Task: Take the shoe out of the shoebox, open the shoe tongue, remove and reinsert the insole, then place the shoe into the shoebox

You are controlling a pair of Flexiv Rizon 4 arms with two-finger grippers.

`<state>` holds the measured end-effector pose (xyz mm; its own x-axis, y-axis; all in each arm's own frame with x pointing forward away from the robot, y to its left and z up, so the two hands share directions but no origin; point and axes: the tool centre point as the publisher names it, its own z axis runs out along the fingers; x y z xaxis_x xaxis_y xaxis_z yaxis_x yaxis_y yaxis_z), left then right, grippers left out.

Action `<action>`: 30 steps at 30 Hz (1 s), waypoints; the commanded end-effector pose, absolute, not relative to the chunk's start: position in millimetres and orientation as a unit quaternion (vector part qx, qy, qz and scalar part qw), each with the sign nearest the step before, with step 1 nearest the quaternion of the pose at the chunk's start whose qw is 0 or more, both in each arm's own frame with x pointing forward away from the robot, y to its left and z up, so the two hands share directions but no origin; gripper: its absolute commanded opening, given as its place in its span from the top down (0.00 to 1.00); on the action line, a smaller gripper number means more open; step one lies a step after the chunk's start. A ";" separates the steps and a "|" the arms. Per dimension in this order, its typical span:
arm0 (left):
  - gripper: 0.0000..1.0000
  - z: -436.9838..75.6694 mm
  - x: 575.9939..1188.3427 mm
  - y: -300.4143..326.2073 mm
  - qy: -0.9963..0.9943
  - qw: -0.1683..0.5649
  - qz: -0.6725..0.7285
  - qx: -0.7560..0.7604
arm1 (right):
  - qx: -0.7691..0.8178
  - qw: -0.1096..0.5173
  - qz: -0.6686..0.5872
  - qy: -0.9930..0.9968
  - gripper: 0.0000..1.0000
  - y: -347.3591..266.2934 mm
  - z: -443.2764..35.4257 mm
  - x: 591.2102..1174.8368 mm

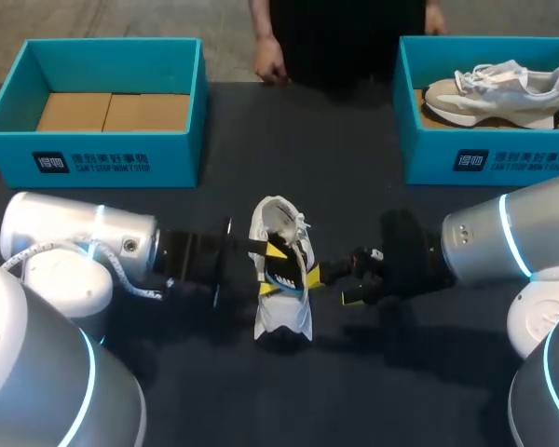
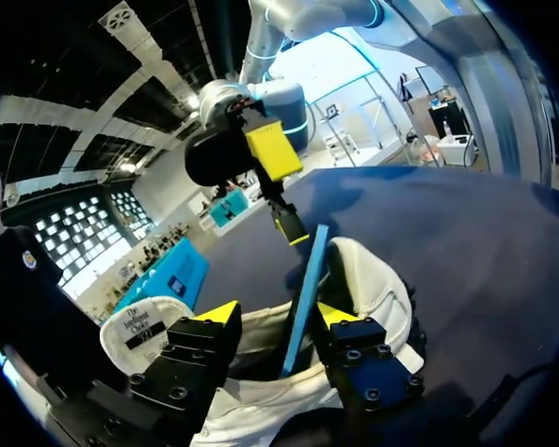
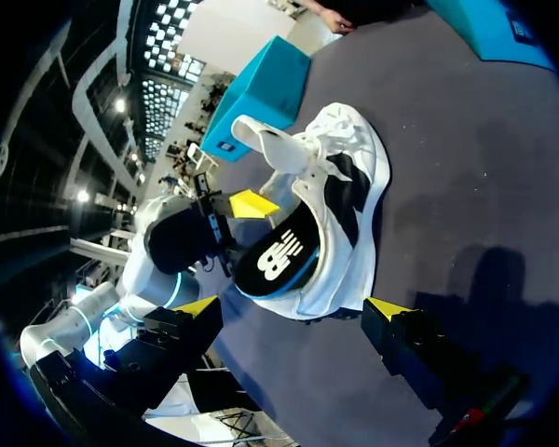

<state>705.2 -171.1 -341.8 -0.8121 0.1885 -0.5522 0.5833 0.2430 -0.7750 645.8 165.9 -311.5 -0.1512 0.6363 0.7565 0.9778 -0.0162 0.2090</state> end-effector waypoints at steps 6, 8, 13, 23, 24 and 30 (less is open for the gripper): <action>0.59 -331.0 687.5 -158.7 0.768 0.185 -0.559 0.252 | -0.610 0.230 -0.370 -0.662 0.00 166.7 -310.9 645.0; 0.69 -333.1 685.6 -158.8 0.769 0.180 -0.559 0.252 | -0.610 0.230 -0.370 -0.662 0.00 166.7 -310.9 645.0; 1.00 -339.5 684.9 -163.5 0.770 0.168 -0.560 0.255 | -0.610 0.230 -0.370 -0.662 0.00 166.7 -310.9 645.0; 1.00 -354.2 700.5 -166.5 0.777 0.157 -0.549 0.263 | -0.610 0.230 -0.370 -0.662 0.00 166.7 -310.9 645.0; 1.00 -355.5 702.5 -166.4 0.777 0.157 -0.549 0.263 | -0.610 0.230 -0.370 -0.662 0.00 166.7 -310.9 645.0; 1.00 -359.8 710.9 -166.6 0.781 0.159 -0.546 0.257 | -0.610 0.230 -0.370 -0.662 0.00 166.7 -310.9 645.0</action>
